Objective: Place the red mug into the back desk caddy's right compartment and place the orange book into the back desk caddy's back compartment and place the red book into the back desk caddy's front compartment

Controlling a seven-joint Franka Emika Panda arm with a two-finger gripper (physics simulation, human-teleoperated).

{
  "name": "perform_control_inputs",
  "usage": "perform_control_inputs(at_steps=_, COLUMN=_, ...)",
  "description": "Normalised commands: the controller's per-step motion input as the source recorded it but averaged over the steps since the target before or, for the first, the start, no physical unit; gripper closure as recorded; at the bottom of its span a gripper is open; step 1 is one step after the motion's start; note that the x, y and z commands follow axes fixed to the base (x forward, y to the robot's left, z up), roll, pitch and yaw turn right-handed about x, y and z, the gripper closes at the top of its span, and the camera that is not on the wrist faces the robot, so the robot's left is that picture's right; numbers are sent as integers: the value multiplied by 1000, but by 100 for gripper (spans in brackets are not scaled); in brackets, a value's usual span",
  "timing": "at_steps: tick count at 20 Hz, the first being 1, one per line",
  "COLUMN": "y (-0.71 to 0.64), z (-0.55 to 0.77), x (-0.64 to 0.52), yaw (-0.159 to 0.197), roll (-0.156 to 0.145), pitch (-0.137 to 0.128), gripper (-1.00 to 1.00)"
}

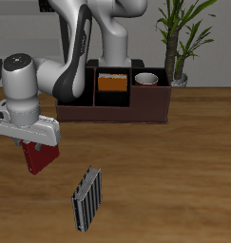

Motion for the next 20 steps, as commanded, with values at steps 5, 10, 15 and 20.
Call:
perform_control_inputs(at_steps=5, y=33, z=106, x=-52, yaw=-16, roll=7, pitch=7, gripper=100)
perform_control_inputs(at_steps=10, y=-21, z=360, x=-79, yaw=43, roll=3, pitch=-33, gripper=100)
perform_control_inputs(at_steps=15, y=-128, z=966, x=-286, yaw=123, roll=-7, pitch=-102, gripper=100)
perform_control_inputs(at_steps=20, y=-80, z=683, x=-240, yaw=88, roll=-15, pitch=-54, gripper=100)
